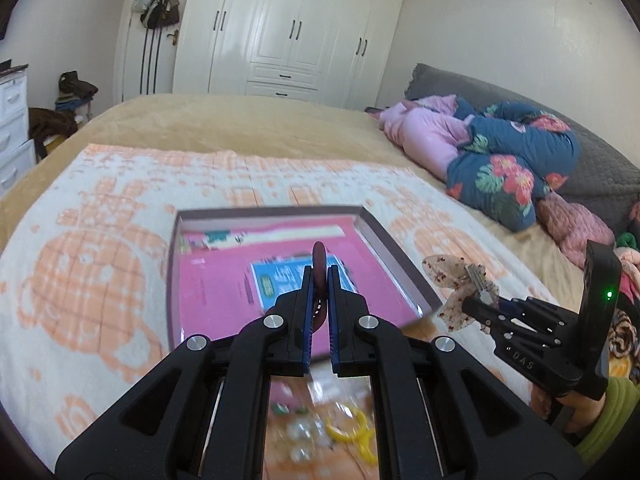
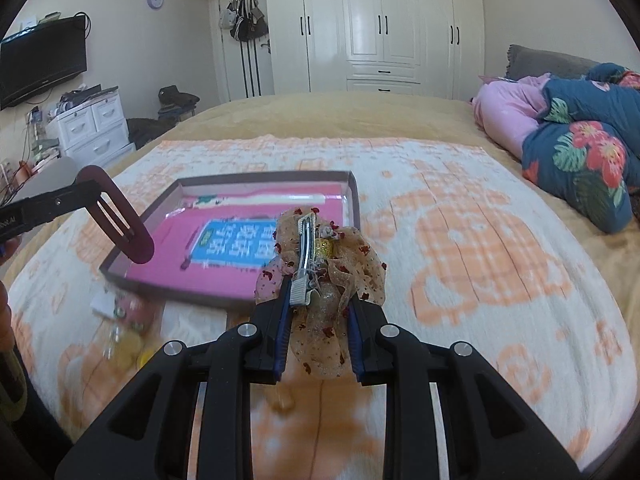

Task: Organize jewelry
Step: 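Carry both clips into the tray and open both tools to release them, then withdraw both open tools from the tray back toward the pile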

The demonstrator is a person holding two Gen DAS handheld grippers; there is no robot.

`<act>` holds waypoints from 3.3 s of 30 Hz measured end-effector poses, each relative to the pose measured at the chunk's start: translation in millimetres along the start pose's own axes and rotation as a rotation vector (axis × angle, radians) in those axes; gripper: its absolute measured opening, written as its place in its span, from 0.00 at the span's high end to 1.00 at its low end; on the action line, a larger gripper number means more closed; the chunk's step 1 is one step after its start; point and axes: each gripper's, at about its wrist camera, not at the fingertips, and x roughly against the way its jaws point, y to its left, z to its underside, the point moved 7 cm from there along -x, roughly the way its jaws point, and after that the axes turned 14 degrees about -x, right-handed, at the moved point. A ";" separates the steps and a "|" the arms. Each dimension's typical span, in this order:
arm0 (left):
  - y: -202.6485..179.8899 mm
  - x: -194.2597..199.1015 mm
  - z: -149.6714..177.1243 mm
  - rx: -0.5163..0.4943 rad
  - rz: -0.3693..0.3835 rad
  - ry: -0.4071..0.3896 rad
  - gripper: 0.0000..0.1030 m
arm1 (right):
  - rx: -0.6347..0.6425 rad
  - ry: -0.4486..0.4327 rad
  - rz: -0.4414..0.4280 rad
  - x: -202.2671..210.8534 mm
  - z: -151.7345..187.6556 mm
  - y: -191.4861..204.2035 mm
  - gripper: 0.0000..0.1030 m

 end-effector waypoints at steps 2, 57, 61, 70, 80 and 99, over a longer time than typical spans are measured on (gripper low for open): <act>11.0 -7.3 -3.8 0.019 -0.017 0.000 0.98 | 0.009 0.012 -0.008 -11.5 -6.7 4.4 0.77; 5.0 -63.8 45.6 -0.097 -0.121 0.181 0.62 | -0.046 -0.020 0.074 -8.0 -10.7 -20.9 0.24; 5.3 -54.0 47.3 -0.079 -0.118 0.179 0.49 | -0.055 -0.031 0.067 2.8 -9.0 -21.5 0.20; 7.6 -24.0 48.3 -0.044 -0.123 0.146 0.29 | -0.047 -0.043 0.034 25.9 0.5 -13.3 0.19; 14.2 11.4 54.0 -0.017 -0.142 0.109 0.17 | 0.005 -0.058 -0.023 46.8 13.2 11.2 0.18; 30.7 37.1 97.3 0.037 -0.169 0.149 0.15 | 0.123 0.025 -0.076 39.8 53.5 48.2 0.18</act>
